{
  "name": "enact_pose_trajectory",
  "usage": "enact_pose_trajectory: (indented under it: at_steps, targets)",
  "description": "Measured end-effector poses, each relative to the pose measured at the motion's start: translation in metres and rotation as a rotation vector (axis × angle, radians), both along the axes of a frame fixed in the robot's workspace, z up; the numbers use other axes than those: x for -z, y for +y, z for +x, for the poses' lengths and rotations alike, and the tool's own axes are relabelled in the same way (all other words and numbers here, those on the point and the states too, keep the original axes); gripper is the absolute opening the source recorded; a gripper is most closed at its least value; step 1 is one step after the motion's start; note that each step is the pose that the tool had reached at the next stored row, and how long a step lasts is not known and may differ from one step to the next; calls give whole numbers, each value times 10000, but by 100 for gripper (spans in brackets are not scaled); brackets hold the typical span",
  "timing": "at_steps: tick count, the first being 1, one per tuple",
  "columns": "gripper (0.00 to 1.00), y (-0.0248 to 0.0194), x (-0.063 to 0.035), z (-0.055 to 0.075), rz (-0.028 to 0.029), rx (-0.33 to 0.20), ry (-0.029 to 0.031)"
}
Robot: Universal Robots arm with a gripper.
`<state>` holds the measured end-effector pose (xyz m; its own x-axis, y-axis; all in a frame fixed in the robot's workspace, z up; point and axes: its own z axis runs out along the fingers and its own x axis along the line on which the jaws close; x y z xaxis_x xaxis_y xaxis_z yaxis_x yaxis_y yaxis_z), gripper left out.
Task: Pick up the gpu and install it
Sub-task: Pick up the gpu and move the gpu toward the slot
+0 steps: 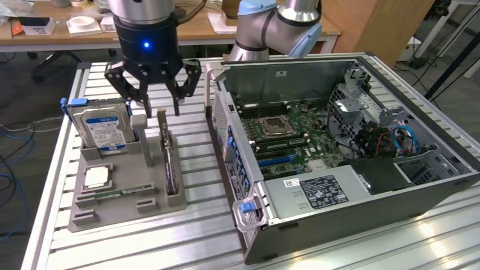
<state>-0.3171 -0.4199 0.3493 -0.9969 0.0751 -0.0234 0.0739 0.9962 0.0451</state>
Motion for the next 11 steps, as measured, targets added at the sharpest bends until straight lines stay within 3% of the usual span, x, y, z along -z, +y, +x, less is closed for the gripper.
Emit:
enact_pose_trajectory:
  at_steps: [11]
  targets:
    - [53,-81,64,30,-2,0,3]
